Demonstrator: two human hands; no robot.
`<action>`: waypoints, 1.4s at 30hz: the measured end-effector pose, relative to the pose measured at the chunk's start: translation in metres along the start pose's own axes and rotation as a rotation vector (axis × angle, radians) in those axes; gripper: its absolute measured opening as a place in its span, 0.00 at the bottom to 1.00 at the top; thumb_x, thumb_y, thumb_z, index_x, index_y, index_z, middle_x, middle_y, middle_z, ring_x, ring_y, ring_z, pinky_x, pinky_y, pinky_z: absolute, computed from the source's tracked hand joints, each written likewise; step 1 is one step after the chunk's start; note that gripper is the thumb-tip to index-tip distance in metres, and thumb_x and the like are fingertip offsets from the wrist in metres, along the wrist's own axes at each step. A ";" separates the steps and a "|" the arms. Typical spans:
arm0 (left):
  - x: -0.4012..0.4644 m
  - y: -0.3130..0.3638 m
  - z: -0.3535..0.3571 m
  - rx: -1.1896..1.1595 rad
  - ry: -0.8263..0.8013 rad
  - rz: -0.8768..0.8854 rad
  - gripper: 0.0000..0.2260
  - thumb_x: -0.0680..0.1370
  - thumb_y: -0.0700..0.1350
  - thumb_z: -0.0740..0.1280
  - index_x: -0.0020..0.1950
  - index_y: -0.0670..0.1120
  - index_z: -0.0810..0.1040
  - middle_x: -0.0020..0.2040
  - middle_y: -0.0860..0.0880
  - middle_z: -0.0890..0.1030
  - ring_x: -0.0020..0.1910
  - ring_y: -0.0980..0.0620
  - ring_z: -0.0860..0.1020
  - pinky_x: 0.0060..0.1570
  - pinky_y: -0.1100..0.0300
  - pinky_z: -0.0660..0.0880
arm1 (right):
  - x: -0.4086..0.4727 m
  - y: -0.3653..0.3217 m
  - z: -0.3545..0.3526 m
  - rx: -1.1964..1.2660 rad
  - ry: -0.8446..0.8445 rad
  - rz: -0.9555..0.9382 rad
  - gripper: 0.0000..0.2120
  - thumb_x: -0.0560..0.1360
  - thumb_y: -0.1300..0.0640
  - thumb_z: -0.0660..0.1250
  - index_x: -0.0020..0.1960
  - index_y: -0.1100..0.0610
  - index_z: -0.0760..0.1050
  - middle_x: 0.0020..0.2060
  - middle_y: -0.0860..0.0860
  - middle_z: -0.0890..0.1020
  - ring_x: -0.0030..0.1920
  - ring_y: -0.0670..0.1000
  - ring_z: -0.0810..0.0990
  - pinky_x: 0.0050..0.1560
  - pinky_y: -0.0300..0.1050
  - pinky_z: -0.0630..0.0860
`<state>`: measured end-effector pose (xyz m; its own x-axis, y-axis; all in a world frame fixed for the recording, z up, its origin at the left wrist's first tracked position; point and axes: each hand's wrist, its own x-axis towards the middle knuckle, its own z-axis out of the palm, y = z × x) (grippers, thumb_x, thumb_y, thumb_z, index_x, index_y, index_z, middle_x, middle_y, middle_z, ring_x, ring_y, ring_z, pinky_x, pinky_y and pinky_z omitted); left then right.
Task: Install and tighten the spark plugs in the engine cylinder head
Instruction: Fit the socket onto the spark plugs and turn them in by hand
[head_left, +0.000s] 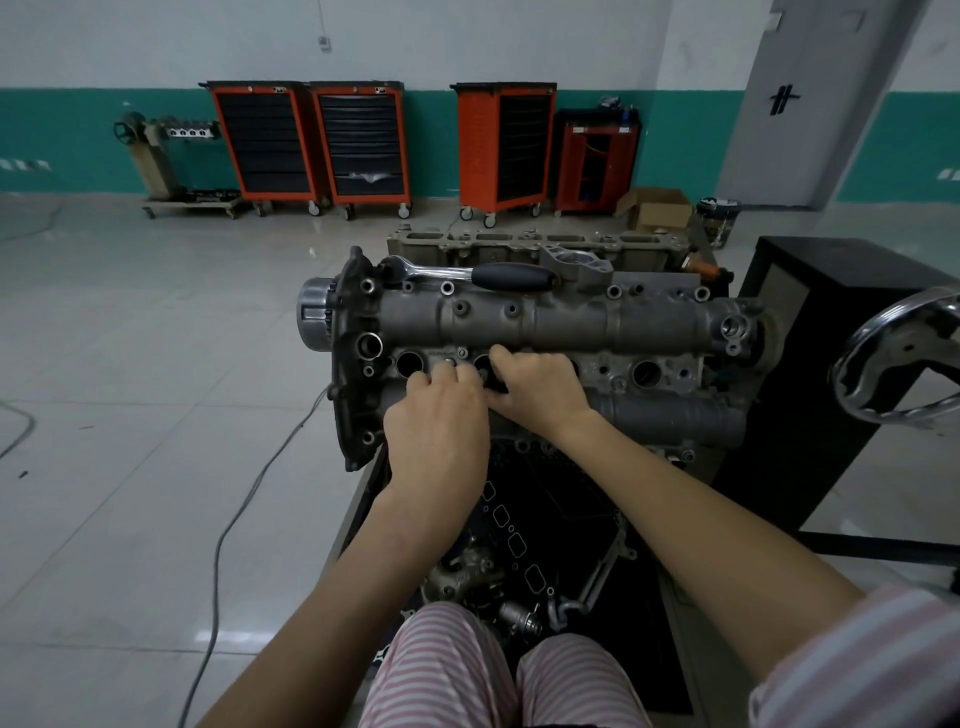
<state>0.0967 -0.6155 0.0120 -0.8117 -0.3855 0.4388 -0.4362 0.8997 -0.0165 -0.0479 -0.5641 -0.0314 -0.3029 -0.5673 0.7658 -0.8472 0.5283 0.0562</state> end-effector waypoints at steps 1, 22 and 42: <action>0.000 -0.001 -0.001 -0.017 0.003 0.005 0.09 0.79 0.41 0.59 0.59 0.46 0.67 0.56 0.49 0.72 0.53 0.50 0.72 0.33 0.60 0.62 | 0.000 0.000 0.000 0.004 0.000 -0.002 0.17 0.58 0.54 0.78 0.33 0.61 0.73 0.20 0.53 0.75 0.19 0.56 0.74 0.22 0.36 0.62; 0.015 -0.006 0.005 -0.222 0.001 -0.147 0.26 0.78 0.63 0.53 0.28 0.46 0.65 0.26 0.51 0.66 0.28 0.50 0.68 0.24 0.62 0.55 | -0.001 0.000 0.002 -0.033 -0.005 0.005 0.14 0.57 0.54 0.80 0.28 0.57 0.75 0.18 0.51 0.74 0.18 0.53 0.74 0.20 0.35 0.65; 0.009 -0.005 -0.002 -0.145 0.061 0.049 0.12 0.76 0.41 0.65 0.56 0.50 0.66 0.46 0.52 0.63 0.42 0.53 0.63 0.28 0.61 0.55 | 0.000 -0.001 -0.005 -0.037 -0.053 0.000 0.10 0.62 0.57 0.77 0.35 0.60 0.78 0.20 0.53 0.75 0.18 0.55 0.73 0.22 0.36 0.61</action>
<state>0.0927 -0.6230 0.0181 -0.8034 -0.3313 0.4947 -0.3324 0.9389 0.0890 -0.0450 -0.5612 -0.0287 -0.3266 -0.5993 0.7308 -0.8308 0.5507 0.0804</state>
